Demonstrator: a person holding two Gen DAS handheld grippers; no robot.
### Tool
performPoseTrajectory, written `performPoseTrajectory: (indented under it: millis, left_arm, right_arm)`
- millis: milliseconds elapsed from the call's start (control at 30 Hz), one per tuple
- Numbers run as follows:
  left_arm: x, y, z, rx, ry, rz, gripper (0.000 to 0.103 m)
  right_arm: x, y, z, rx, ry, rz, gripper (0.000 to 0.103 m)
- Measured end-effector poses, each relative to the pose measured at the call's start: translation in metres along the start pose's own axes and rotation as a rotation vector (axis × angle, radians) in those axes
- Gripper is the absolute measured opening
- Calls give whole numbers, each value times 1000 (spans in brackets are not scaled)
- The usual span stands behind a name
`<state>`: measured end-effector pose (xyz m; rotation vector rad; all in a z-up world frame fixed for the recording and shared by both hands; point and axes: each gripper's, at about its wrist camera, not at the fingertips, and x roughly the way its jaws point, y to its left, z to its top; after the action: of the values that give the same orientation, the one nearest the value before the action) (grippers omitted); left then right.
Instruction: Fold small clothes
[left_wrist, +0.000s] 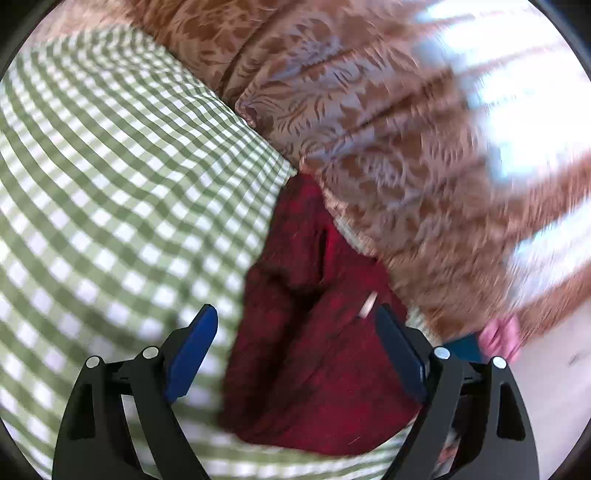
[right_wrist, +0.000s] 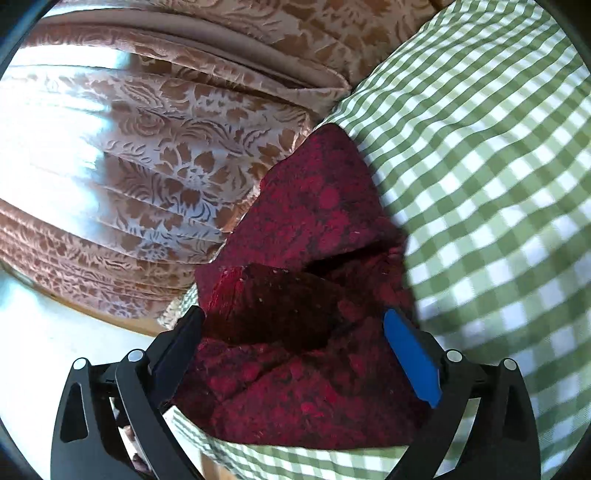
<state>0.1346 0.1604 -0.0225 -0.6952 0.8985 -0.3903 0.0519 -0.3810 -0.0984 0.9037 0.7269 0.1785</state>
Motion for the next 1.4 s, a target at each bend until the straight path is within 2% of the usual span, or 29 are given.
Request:
performPoseTrajectory:
  millis: [100,200,333,467,500,533,567,600,633,667,700,767,900,1100,1300,1400]
  left_arm:
    - [-1,1,-29,117,38,31,85]
    - [3,3,-48,175,70,44,80]
    - [8,-17,-57,275,64,48,79]
    - [22,-34,-58,364,80,65,65]
    - [28,-36,-59,377,93,79,59]
    - [31,-39,-59,380,102,95,56]
    - [35,-40,-60,383,110,118,54]
    - [37,-39,-61,382,119,131,47]
    - [39,-36,-61,368,134,151,41]
    - [41,-36,-63,359,142,162,27]
    - [41,-33,-64,344,150,162,22]
    - [32,-27,-63,295,149,125,18]
    - [13,-20,-67,235,146,62,16]
    - [-20,-14,-95,210,174,6,16]
    - [-51,1,-145,195,239,7,16]
    - [-58,1,-154,210,237,26,21]
  right_arm:
    - [-14,-2,-17,-42,16,-29,96]
    - [-21,-4,-35,-102,39,-84,96]
    - [-21,-11,-51,-140,70,-149,96]
    - [-13,-4,-57,-245,59,-194,95]
    - [-8,-1,-57,-262,66,-199,91]
    - [-5,0,-57,-276,69,-207,89]
    - [2,4,-58,-314,71,-236,80]
    - [8,6,-59,-347,74,-269,69]
    - [12,8,-60,-370,74,-297,63]
    - [17,10,-61,-395,80,-319,55]
    - [20,12,-61,-411,84,-326,49]
    - [19,12,-62,-420,92,-321,41]
    - [2,15,-64,-414,89,-297,33]
    - [-28,20,-82,-433,120,-273,32]
    - [-62,0,-117,-441,246,-279,32]
    - [-67,-10,-131,-428,299,-279,32]
